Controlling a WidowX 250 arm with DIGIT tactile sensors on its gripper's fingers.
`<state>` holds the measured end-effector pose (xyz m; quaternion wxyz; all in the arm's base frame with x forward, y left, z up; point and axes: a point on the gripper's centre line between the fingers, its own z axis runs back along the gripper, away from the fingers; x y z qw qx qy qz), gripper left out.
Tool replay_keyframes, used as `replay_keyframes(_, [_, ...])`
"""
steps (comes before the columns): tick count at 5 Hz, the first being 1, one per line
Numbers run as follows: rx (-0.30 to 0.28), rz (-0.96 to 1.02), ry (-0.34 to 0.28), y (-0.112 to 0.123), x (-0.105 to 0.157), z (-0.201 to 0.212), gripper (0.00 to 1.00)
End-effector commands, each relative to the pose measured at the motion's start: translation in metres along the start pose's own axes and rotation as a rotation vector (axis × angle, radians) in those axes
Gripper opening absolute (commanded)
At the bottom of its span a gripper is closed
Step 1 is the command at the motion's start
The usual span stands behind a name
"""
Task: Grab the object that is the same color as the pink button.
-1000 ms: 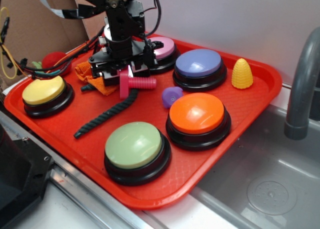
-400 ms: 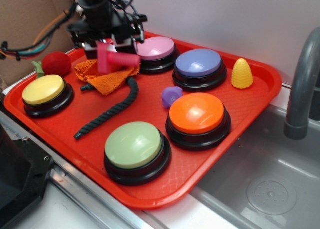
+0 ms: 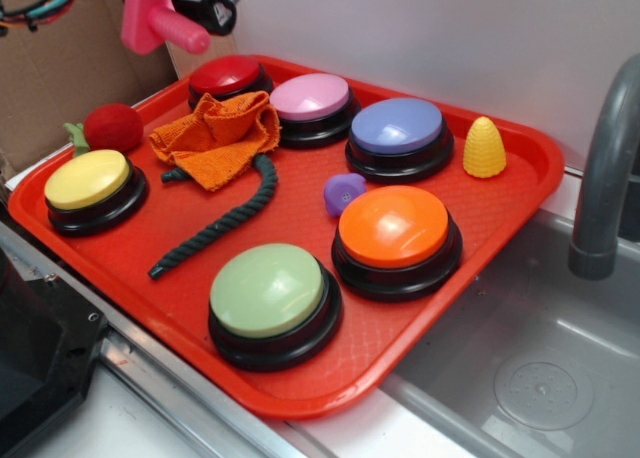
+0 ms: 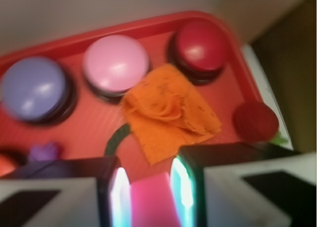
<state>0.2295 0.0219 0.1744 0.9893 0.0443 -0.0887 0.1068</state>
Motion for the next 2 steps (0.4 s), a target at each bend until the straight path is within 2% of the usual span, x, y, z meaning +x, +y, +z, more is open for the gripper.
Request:
replay_keyframes(1, [-0.126,-0.053,-0.094,0.0186,0.0090,0.0453,0.00])
replay_keyframes(2, [-0.057,0.013,-0.179,0.0193,0.0090,0.0405,0.00])
